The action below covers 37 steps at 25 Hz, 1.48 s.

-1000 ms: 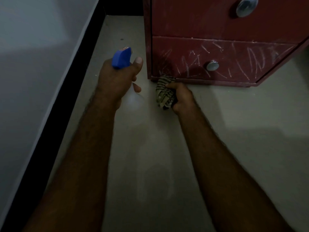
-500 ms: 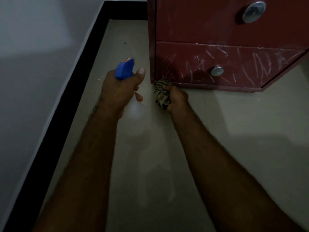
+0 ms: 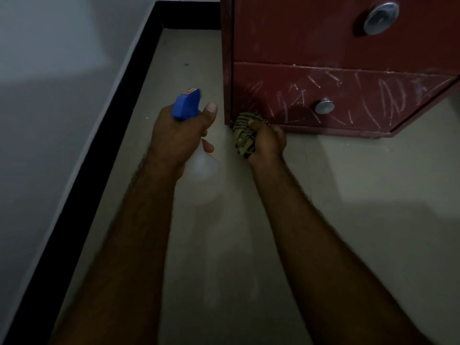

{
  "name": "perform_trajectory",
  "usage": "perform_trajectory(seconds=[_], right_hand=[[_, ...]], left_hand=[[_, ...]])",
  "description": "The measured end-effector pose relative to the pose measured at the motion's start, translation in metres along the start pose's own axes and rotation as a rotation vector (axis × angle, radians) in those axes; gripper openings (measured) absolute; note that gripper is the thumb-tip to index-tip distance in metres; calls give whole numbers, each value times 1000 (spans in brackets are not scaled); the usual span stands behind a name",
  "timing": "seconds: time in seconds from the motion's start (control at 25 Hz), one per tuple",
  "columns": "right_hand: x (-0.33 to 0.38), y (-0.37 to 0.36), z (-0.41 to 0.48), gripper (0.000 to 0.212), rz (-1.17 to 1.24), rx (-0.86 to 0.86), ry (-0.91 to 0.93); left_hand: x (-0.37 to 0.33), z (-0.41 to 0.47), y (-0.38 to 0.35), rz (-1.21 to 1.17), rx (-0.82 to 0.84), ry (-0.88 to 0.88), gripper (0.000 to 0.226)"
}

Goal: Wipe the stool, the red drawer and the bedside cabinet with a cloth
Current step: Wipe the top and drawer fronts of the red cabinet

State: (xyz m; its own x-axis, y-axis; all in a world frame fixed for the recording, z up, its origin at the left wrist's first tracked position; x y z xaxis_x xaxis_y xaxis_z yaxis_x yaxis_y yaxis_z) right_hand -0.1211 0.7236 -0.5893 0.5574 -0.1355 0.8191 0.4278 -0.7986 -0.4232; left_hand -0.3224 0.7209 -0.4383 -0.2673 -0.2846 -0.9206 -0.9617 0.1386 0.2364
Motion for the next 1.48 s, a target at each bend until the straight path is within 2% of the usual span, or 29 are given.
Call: perform_trajectory(seconds=[0.12, 0.2, 0.28, 0.36, 0.44, 0.56, 0.68, 0.76, 0.84, 0.92, 0.96, 1.08, 1.32, 1.44, 1.48], right_hand=[[-1, 6, -5, 56, 9, -15, 26], [-5, 11, -6, 45, -20, -17, -27], [0, 10, -2, 41, 26, -12, -16], [13, 7, 2, 51, 94, -19, 59], [13, 9, 0, 49, 51, -15, 59], [4, 11, -5, 33, 0, -16, -19], [11, 10, -1, 46, 73, -29, 48], [9, 13, -2, 49, 55, -40, 43], [3, 14, -4, 32, -6, -14, -47], [5, 9, -5, 17, -50, 23, -91], [5, 6, -1, 18, -67, 39, -89], [5, 0, 2, 28, -112, 26, -109], [1, -9, -4, 48, -28, 41, -22], [-4, -6, -7, 41, -135, 11, -96], [-1, -10, -6, 45, -109, 28, -86]], left_hand=[[-2, 0, 0, 11, -6, -4, 30], [-3, -2, -2, 2, 2, -9, 26], [-5, -2, -2, 5, -7, -3, 33], [-5, -1, -2, 23, -23, 2, 48], [-8, -2, -3, 26, -17, -5, 51], [-10, -5, -3, 19, -10, -17, 36], [-12, -5, -2, 14, -13, -8, 35], [-14, -6, -3, -1, -7, -16, 25], [-14, -6, -3, 7, -5, -23, 30], [-14, -7, -3, 11, -6, -17, 47], [-14, -6, -3, 11, -6, -19, 45], [-16, -8, -3, 0, 1, -27, 18], [-15, -9, -1, -15, -7, -39, 24], [-15, -9, -1, -7, -10, -29, 19], [-16, -9, -2, -8, -8, -28, 15]])
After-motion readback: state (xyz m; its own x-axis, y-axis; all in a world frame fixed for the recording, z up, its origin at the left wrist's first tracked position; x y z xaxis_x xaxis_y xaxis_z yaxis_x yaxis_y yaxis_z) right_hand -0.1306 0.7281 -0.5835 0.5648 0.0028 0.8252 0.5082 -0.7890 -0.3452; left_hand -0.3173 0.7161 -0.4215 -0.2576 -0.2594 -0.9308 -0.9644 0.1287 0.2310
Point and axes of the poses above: each hand's wrist, its own z-axis towards the middle knuckle, its own y-axis out of the back of the hand, x = y × z, the point moved 7 cm from there along z, towards the middle knuckle, and after that the axes turned 11 degrees about y, right-handed, at the moved point
